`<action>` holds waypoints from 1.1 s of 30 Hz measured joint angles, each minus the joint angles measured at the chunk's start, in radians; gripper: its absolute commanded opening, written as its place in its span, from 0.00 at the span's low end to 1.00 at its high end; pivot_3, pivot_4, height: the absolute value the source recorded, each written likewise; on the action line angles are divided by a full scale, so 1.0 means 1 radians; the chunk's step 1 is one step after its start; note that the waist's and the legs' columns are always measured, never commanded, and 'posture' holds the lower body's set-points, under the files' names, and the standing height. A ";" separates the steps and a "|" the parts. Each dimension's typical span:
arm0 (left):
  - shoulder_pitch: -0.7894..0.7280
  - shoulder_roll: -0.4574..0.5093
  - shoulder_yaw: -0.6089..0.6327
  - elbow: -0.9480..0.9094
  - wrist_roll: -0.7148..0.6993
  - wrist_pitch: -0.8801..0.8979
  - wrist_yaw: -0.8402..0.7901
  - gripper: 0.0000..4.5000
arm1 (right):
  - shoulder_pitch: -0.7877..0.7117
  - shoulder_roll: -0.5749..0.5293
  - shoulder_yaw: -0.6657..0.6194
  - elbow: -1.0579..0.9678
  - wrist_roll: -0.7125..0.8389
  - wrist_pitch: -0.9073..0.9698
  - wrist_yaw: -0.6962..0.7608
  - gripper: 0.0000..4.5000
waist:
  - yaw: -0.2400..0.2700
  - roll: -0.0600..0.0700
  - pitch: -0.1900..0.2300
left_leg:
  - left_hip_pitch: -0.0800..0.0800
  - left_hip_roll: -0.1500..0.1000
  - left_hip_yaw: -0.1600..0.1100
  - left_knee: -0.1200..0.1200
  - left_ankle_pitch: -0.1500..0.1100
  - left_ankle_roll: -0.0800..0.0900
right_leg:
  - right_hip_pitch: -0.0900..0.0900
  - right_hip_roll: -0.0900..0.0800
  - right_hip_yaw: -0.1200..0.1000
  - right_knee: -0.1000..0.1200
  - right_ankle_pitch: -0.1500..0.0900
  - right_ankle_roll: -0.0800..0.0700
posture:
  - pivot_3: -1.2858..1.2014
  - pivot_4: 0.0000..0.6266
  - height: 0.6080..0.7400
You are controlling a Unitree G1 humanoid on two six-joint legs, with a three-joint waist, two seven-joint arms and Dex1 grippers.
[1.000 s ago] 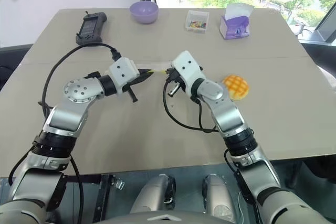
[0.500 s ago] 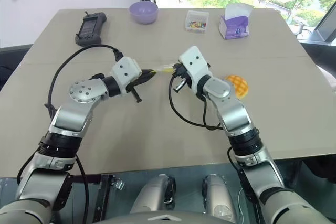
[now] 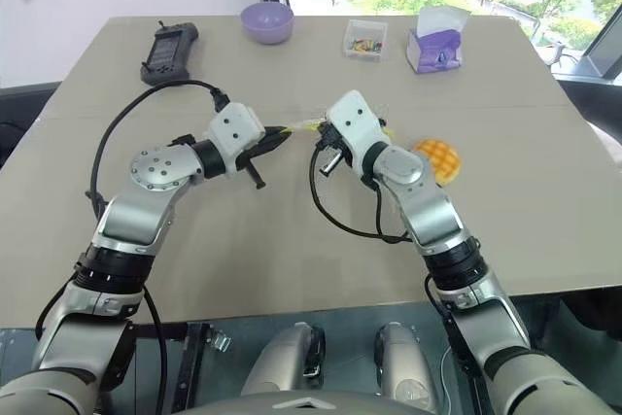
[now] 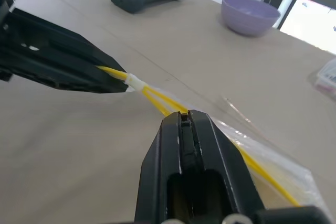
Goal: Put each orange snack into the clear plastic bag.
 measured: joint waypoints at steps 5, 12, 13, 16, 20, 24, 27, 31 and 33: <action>0.001 0.001 0.000 0.000 0.001 -0.007 -0.002 0.00 | -0.006 -0.038 0.030 0.020 -0.067 -0.079 -0.017 0.52 | 0.000 0.000 0.000 | 0.000 0.000 0.000 0.000 0.000 0.000 | 0.000 0.000 0.000 0.000 0.000 0.000 | 0.52 0.24 1.00; 0.009 0.006 -0.001 0.000 0.014 -0.043 -0.004 0.00 | -0.013 -0.051 0.037 0.043 -0.118 -0.139 -0.022 0.52 | 0.000 0.000 0.000 | 0.000 0.000 0.000 0.000 0.000 0.000 | 0.000 0.000 0.000 0.000 0.000 0.000 | 0.52 0.24 1.00; 0.015 0.008 -0.001 0.000 0.022 -0.054 -0.005 0.00 | -0.015 -0.053 0.037 0.045 -0.121 -0.144 -0.023 0.52 | 0.000 0.000 0.000 | 0.000 0.000 0.000 0.000 0.000 0.000 | 0.000 0.000 0.000 0.000 0.000 0.000 | 0.52 0.24 1.00; 0.026 0.015 -0.005 0.000 0.042 -0.082 -0.008 0.00 | -0.022 -0.050 0.037 0.055 -0.131 -0.153 -0.019 0.52 | 0.000 0.000 0.000 | 0.000 0.000 0.000 0.000 0.000 0.000 | 0.000 0.000 0.000 0.000 0.000 0.000 | 0.52 0.24 1.00; 0.032 0.017 -0.005 0.000 0.050 -0.090 -0.012 0.00 | -0.022 -0.049 0.036 0.052 -0.117 -0.151 0.007 0.52 | 0.000 0.000 0.000 | 0.000 0.000 0.000 0.000 0.000 0.000 | 0.000 0.000 0.000 0.000 0.000 0.000 | 0.52 0.24 1.00; 0.038 0.017 -0.005 0.000 0.053 -0.096 -0.017 0.00 | -0.022 -0.052 0.033 0.041 -0.107 -0.150 0.024 0.52 | 0.000 0.000 0.000 | 0.000 0.000 0.000 0.000 0.000 0.000 | 0.000 0.000 0.000 0.000 0.000 0.000 | 0.52 0.24 1.00; 0.042 0.017 -0.005 0.000 0.059 -0.097 -0.017 0.00 | -0.022 -0.052 0.031 0.034 -0.094 -0.143 0.033 0.52 | 0.000 0.000 0.000 | 0.000 0.000 0.000 0.000 0.000 0.000 | 0.000 0.000 0.000 0.000 0.000 0.000 | 0.52 0.24 1.00; 0.044 0.016 -0.005 0.000 0.059 -0.097 -0.019 0.00 | -0.022 -0.054 0.031 0.031 -0.082 -0.131 0.045 0.52 | 0.000 0.000 0.000 | 0.000 0.000 0.000 0.001 0.000 0.000 | 0.000 0.000 0.000 0.000 0.000 0.000 | 0.52 0.24 1.00; 0.044 0.016 -0.005 0.000 0.059 -0.097 -0.019 0.00 | -0.022 -0.060 0.031 0.031 -0.086 -0.131 0.045 0.52 | 0.000 0.000 0.000 | 0.000 0.000 0.000 0.001 0.000 0.000 | 0.000 0.000 0.000 0.000 0.000 0.000 | 0.52 0.24 1.00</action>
